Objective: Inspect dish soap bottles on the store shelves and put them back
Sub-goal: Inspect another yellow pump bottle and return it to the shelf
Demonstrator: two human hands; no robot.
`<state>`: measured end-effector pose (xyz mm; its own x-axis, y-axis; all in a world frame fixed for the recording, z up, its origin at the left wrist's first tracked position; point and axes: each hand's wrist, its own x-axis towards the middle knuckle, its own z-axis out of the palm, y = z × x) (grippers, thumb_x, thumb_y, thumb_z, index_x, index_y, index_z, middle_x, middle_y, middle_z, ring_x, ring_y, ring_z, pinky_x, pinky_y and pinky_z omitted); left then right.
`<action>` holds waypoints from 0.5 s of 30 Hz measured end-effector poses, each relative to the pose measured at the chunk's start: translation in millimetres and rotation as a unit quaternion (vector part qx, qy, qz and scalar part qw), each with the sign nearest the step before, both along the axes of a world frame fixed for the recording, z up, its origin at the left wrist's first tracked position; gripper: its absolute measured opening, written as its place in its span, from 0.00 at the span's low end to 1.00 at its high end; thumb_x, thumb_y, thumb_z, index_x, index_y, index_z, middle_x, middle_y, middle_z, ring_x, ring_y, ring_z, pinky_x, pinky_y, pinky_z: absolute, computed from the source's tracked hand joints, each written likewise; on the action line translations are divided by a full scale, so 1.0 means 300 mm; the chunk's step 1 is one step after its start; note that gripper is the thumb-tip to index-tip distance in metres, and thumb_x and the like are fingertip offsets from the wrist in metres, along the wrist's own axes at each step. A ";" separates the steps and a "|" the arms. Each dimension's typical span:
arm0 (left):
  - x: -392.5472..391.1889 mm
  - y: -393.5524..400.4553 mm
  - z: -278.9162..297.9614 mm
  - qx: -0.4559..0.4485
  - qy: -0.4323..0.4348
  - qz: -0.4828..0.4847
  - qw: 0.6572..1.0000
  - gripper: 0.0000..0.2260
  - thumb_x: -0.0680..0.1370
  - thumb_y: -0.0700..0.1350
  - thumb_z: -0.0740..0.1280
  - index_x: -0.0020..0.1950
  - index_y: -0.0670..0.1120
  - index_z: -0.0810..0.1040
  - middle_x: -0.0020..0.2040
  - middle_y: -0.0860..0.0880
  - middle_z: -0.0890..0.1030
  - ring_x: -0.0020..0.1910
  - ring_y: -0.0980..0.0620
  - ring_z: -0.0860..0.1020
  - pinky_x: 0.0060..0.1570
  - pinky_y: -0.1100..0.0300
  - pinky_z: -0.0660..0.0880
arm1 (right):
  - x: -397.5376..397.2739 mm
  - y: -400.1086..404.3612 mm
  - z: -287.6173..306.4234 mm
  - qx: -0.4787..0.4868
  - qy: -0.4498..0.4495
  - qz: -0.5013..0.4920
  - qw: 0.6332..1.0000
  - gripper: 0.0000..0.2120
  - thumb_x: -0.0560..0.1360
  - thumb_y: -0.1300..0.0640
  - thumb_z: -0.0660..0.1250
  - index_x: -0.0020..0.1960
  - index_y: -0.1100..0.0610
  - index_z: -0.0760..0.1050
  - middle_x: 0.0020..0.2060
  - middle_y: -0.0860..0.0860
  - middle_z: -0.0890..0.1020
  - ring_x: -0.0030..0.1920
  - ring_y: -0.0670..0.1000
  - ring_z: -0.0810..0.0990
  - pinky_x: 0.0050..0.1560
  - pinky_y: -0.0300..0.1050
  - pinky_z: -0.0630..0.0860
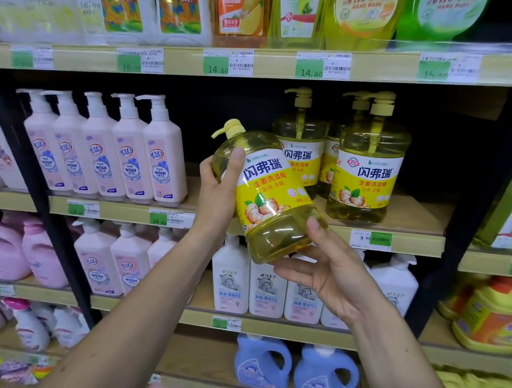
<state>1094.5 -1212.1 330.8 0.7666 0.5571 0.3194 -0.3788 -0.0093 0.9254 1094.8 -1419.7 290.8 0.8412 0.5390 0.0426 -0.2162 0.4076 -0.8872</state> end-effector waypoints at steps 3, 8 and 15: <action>0.007 -0.004 0.005 -0.024 0.022 0.015 0.999 0.40 0.73 0.75 0.70 0.72 0.47 0.68 0.58 0.52 0.84 0.52 0.56 0.88 0.56 0.47 0.86 | -0.009 0.011 0.004 0.033 -0.002 -0.020 0.999 0.46 0.55 0.45 0.91 0.67 0.56 0.77 0.58 0.60 0.88 0.56 0.70 0.87 0.50 0.66 0.86; 0.012 0.000 -0.026 -0.031 0.026 -0.046 0.998 0.31 0.81 0.72 0.61 0.69 0.48 0.75 0.49 0.60 0.88 0.51 0.57 0.88 0.50 0.51 0.87 | -0.052 0.044 0.006 0.001 -0.095 -0.142 0.985 0.38 0.56 0.46 0.86 0.58 0.54 0.70 0.51 0.51 0.89 0.55 0.60 0.89 0.53 0.62 0.87; 0.012 -0.011 -0.026 -0.106 0.075 -0.130 0.983 0.34 0.81 0.74 0.56 0.62 0.48 0.85 0.58 0.35 0.87 0.59 0.39 0.87 0.59 0.37 0.84 | -0.139 0.100 -0.017 -0.110 -0.270 -0.330 0.898 0.41 0.51 0.38 0.88 0.54 0.40 0.67 0.52 0.37 0.81 0.53 0.47 0.86 0.46 0.40 0.83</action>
<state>1098.1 -1215.3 323.0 0.9213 0.3783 0.0901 -0.2025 0.2690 0.9416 1053.1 -1389.8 285.6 0.8691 -0.0234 0.4941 0.4941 0.0905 -0.8647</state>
